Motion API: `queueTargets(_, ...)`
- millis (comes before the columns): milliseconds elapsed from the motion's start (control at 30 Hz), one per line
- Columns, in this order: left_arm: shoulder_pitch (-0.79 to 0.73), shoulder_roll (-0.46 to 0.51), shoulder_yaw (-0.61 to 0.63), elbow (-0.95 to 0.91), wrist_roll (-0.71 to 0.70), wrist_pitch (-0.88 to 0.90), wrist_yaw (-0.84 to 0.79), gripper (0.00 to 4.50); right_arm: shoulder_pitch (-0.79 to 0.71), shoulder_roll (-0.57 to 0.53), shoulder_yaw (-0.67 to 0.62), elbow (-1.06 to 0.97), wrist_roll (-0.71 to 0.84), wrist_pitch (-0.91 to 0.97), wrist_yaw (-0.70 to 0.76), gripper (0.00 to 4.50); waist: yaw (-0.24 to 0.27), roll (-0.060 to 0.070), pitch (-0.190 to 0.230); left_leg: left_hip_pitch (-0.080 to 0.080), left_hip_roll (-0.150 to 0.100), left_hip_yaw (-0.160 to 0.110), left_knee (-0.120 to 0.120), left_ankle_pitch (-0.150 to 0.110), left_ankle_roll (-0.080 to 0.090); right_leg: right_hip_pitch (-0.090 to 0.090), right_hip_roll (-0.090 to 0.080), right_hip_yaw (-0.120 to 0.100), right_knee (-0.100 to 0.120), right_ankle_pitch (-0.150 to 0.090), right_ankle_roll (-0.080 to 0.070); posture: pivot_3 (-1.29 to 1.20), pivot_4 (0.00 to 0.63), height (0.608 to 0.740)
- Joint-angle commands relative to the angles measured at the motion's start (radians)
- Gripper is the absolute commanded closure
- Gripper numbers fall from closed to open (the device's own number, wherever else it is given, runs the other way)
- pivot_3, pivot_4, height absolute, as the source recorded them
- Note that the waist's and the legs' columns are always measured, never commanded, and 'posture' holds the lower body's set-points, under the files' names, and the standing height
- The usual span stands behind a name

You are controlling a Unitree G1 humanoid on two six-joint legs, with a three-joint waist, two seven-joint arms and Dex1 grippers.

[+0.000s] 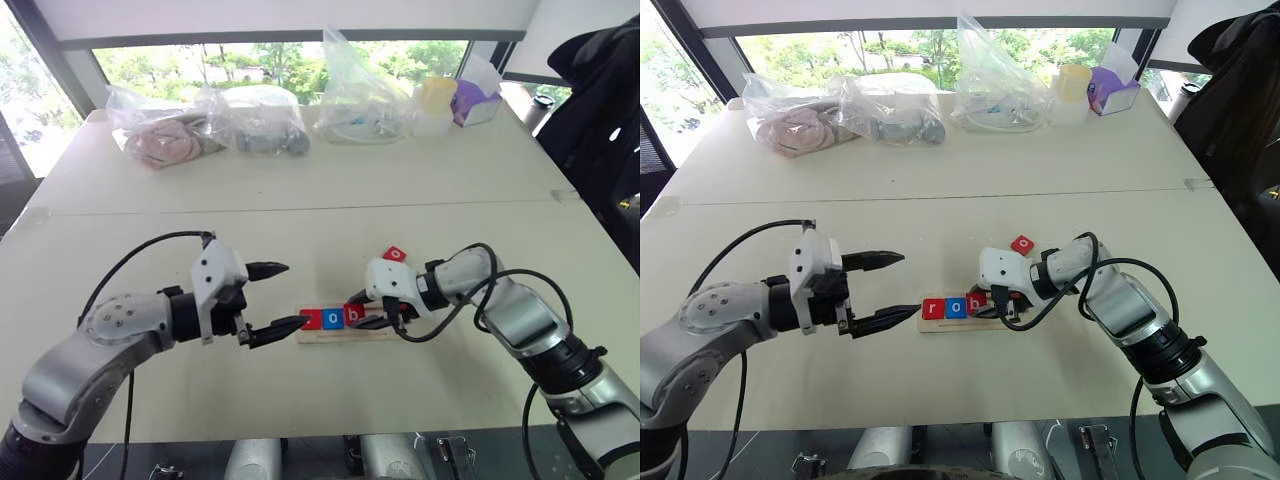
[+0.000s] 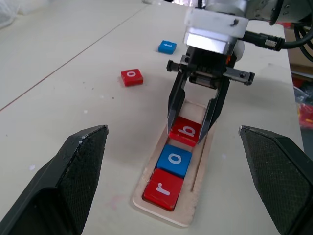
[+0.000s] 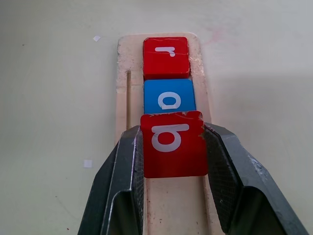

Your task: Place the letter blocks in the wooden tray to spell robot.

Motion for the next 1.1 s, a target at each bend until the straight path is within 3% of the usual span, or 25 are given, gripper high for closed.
queueTargets(33,-0.018,-0.005,-0.002,-0.026,-0.007,0.001,0.009,0.00,-0.002,0.001,-0.005,-0.038,-0.001,0.004,-0.005,3.34,0.000,0.000,0.000,0.000,0.000,0.000,0.000,0.000,0.000,0.000,0.000,0.000,0.000,0.000,0.001,0.00,0.150,0.739)
queueTargets(67,-0.022,-0.006,-0.004,-0.026,-0.007,0.002,0.011,0.00,-0.002,0.001,-0.003,-0.037,-0.002,0.005,-0.006,3.34,0.000,0.000,0.000,0.000,0.000,0.000,0.000,0.000,0.000,0.000,0.000,0.000,0.000,0.000,0.001,0.00,0.150,0.739)
queueTargets(267,-0.031,-0.012,-0.009,-0.033,-0.010,0.011,0.022,0.00,-0.004,0.002,0.000,-0.034,-0.005,0.006,-0.008,0.18,0.000,0.000,0.000,0.000,0.000,0.000,0.000,0.000,0.000,0.000,0.000,0.000,0.000,0.001,0.001,0.00,0.150,0.739)
queueTargets(300,-0.032,-0.012,-0.009,-0.033,-0.010,0.012,0.023,0.00,-0.006,0.004,0.000,-0.032,-0.005,0.008,-0.008,0.04,0.000,0.000,0.000,0.000,0.000,0.000,0.000,0.000,0.000,0.000,0.000,0.000,0.000,0.000,0.001,0.00,0.150,0.739)
queueTargets(667,-0.029,-0.012,-0.007,-0.043,-0.015,0.017,0.032,0.00,-0.062,0.052,-0.086,0.011,0.041,0.054,-0.067,0.04,-0.002,0.000,0.000,0.000,0.000,0.000,0.000,0.000,0.000,0.000,0.000,0.000,0.000,0.001,0.001,0.00,0.150,0.739)
queueTargets(800,-0.018,0.003,0.008,-0.036,-0.015,0.011,0.018,0.00,-0.135,0.127,-0.154,0.151,0.014,0.018,-0.196,0.04,-0.002,0.000,0.000,0.000,0.000,0.000,0.000,0.000,0.000,0.000,0.000,0.000,0.000,0.001,0.001,0.00,0.150,0.739)
queueTargets(1100,-0.018,0.014,0.023,-0.021,-0.009,0.003,-0.003,0.00,-0.089,0.150,-0.115,0.227,-0.044,-0.108,-0.220,0.04,-0.001,0.000,0.000,-0.001,0.000,0.000,-0.001,0.000,0.000,0.000,0.000,0.000,0.000,0.001,0.001,0.00,0.150,0.739)
